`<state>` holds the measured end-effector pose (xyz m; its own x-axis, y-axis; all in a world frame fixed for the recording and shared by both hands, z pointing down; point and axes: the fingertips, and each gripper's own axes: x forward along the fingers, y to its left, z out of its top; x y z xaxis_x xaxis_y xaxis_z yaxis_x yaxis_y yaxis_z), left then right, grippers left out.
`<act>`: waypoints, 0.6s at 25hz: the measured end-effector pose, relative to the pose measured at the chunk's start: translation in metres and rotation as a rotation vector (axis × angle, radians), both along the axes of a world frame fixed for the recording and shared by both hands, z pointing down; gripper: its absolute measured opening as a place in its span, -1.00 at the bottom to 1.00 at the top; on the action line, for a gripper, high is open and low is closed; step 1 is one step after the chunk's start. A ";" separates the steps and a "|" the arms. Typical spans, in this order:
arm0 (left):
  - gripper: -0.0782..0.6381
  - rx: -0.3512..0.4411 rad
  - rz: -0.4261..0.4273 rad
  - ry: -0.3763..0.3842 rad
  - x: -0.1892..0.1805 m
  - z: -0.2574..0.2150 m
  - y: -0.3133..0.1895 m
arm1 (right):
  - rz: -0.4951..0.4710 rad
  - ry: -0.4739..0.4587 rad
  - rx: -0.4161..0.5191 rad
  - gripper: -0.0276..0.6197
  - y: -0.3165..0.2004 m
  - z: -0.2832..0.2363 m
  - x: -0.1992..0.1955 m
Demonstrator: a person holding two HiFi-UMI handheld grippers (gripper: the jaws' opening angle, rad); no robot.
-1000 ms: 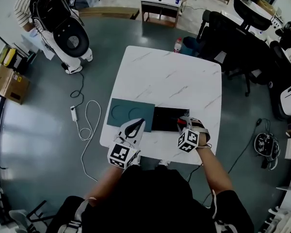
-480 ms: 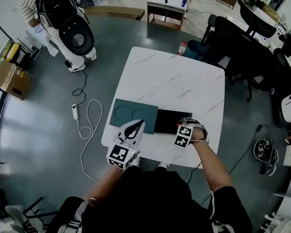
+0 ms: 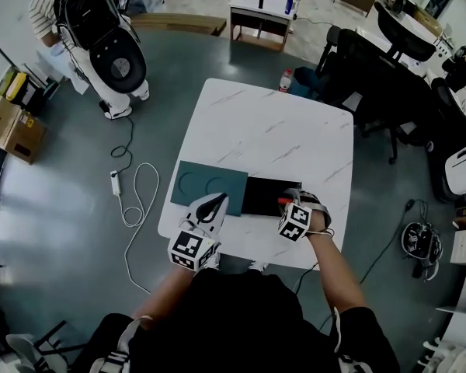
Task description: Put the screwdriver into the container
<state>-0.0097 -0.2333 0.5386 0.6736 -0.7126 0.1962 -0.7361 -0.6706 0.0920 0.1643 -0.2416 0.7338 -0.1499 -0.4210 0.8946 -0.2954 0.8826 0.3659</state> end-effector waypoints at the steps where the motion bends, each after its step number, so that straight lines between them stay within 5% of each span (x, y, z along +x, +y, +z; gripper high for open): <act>1: -0.76 -0.002 0.005 0.005 0.002 -0.001 -0.001 | 0.032 -0.041 0.030 -0.39 0.000 -0.012 -0.001; 5: -0.76 0.027 0.028 0.020 0.013 -0.014 -0.003 | 0.218 -0.287 0.156 -0.40 0.005 -0.070 -0.001; 10: -0.76 0.052 0.054 0.037 0.025 -0.027 0.000 | 0.473 -0.655 0.368 -0.72 0.016 -0.149 0.010; 15: -0.76 0.081 0.076 0.057 0.035 -0.042 0.006 | 0.599 -0.951 0.552 -0.84 0.036 -0.219 0.012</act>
<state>0.0253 -0.2276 0.4970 0.7344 -0.6713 0.0999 -0.6783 -0.7309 0.0751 0.1766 -0.2061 0.5144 -0.2942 -0.9301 0.2200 -0.9468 0.3151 0.0657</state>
